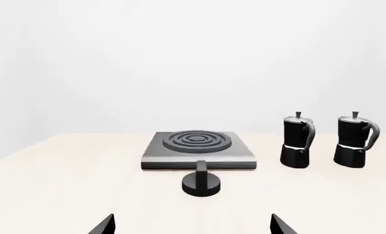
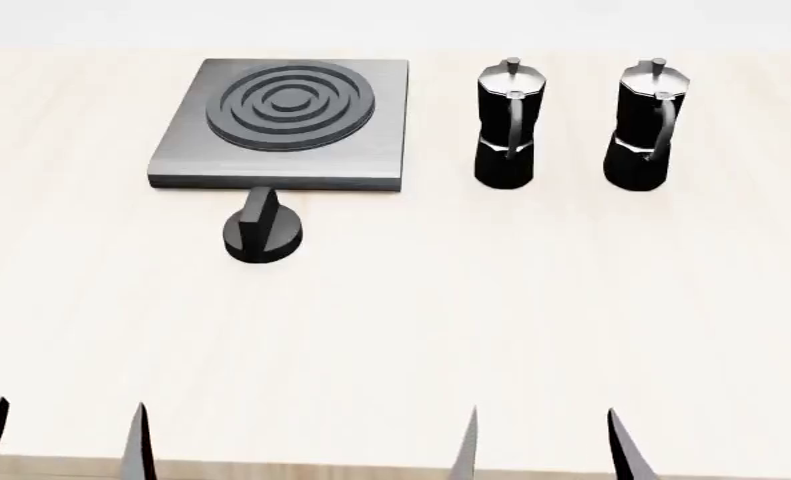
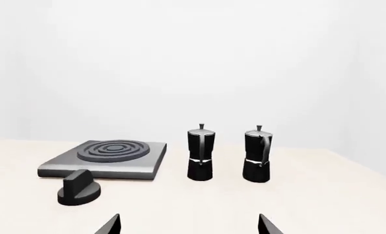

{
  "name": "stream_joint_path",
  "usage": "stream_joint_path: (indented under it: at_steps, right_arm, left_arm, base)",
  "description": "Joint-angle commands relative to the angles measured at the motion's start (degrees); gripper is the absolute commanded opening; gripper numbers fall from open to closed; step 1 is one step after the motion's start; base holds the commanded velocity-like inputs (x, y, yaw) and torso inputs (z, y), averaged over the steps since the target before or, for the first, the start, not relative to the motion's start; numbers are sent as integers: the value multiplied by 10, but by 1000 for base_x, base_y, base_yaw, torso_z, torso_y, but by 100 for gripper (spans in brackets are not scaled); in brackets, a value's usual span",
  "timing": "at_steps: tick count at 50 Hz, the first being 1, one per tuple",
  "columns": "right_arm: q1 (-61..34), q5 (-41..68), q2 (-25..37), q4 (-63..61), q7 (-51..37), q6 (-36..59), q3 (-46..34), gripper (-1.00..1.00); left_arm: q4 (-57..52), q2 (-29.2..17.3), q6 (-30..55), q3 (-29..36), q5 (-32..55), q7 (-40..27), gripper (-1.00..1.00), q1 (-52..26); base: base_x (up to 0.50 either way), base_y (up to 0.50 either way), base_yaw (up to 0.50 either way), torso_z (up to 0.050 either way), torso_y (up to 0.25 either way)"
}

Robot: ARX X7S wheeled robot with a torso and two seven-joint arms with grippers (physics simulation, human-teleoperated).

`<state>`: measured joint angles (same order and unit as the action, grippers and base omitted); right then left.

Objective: Put both moka pots on the stove.

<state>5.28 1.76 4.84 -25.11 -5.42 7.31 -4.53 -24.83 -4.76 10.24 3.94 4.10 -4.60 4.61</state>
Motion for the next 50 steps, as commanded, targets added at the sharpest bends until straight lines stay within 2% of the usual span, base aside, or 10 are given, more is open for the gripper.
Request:
stream_joint_path:
  at_steps: [1, 10, 24, 50]
  right_arm:
    - [32, 8, 16, -159, -13, 48, -7, 100]
    - [43, 29, 22, -230, -24, 66, -3, 100]
    - [34, 35, 30, -200, -34, 58, -7, 100]
    - [33, 41, 45, -187, -50, 52, -20, 100]
  left_arm:
    - [-148, -16, 45, 8, 0, -22, 100, 26]
    - [-205, -26, 43, 15, -13, -38, 100, 39]
    - [-204, -37, 35, 22, -17, -49, 100, 38]
    - [-193, -49, 24, 37, -13, -64, 100, 39]
  base:
    - [0, 0, 0, 0, 0]
    - [0, 0, 0, 0, 0]
    - [6, 0, 0, 0, 0]
    - [235, 0, 0, 0, 0]
